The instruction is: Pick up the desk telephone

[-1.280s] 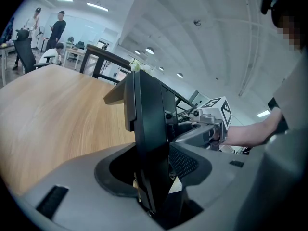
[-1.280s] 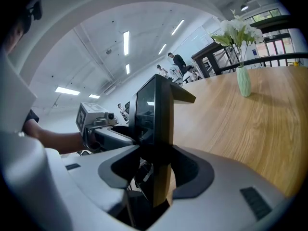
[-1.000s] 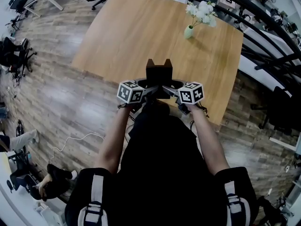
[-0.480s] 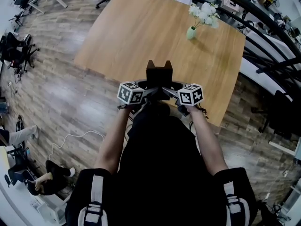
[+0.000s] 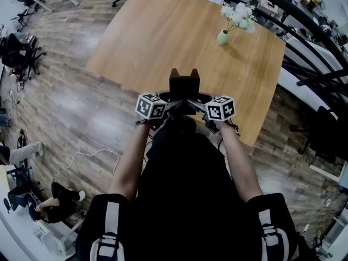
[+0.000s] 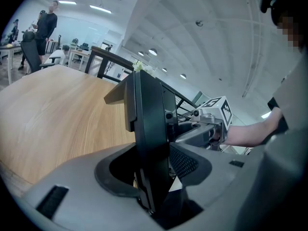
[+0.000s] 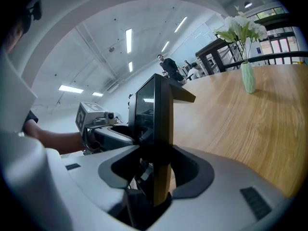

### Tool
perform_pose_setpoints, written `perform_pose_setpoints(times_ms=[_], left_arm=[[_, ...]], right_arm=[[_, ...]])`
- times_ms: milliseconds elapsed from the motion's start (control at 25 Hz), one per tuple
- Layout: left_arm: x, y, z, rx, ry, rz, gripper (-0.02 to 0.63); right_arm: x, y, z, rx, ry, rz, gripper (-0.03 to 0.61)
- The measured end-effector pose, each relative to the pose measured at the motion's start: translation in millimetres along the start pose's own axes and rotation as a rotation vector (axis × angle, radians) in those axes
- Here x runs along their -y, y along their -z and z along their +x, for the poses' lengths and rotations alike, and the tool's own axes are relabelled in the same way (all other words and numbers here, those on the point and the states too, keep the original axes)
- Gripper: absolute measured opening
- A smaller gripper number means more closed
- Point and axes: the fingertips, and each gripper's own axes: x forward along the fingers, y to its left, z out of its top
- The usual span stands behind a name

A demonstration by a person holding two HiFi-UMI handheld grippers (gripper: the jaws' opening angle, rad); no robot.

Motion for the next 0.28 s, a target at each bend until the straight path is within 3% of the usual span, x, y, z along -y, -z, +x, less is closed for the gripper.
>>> perform_pose_setpoints(times_ms=[280], left_arm=[[-1.4, 0.0, -3.1, 0.004, -0.004, -0.005, 0.219]], right_arm=[[-2.3, -1.2, 1.9, -0.007, -0.005, -0.005, 0.217]])
